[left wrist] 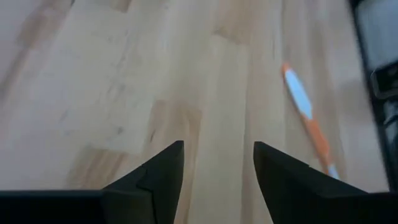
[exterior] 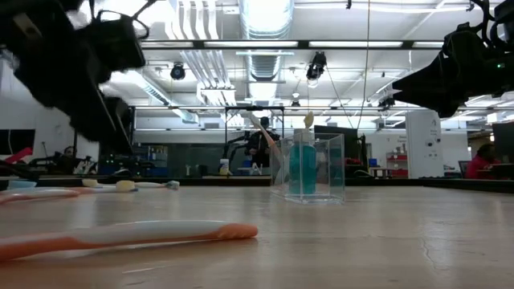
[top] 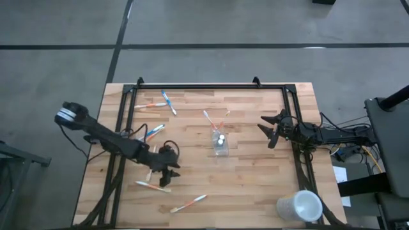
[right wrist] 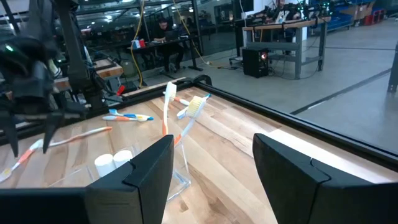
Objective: Pick & Place toothbrushing station
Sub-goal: Put the orange toothbrush into the transparent organizer
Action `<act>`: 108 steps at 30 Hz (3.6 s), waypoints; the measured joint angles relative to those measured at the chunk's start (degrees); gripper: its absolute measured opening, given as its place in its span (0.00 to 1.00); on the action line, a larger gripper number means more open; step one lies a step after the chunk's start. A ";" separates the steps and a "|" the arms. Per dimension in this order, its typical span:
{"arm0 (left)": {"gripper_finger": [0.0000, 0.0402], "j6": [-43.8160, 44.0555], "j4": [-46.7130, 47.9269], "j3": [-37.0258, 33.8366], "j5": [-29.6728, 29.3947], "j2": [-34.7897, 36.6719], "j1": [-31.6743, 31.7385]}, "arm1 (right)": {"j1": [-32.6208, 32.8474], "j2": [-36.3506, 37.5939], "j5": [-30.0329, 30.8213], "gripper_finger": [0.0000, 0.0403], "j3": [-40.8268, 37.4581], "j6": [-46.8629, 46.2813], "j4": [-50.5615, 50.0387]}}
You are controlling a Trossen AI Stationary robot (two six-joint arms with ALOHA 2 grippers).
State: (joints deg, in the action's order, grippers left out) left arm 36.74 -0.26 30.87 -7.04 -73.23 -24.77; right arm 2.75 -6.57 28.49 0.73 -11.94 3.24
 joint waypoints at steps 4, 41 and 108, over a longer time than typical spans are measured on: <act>0.49 -1.90 18.41 10.09 -0.63 0.44 -1.06 | 0.02 0.00 -0.02 0.53 0.00 0.00 -0.01; 0.49 0.73 9.07 1.13 4.73 -8.09 -14.18 | 0.02 0.00 -0.01 0.53 0.00 0.00 0.01; 0.02 -9.80 1.63 5.21 -0.56 -8.40 25.45 | 0.01 0.02 -0.01 0.53 0.00 0.00 0.00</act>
State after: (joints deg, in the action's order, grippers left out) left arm 26.94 1.36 36.07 -7.60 -81.62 0.68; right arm 2.75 -6.55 28.48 0.73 -11.94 3.24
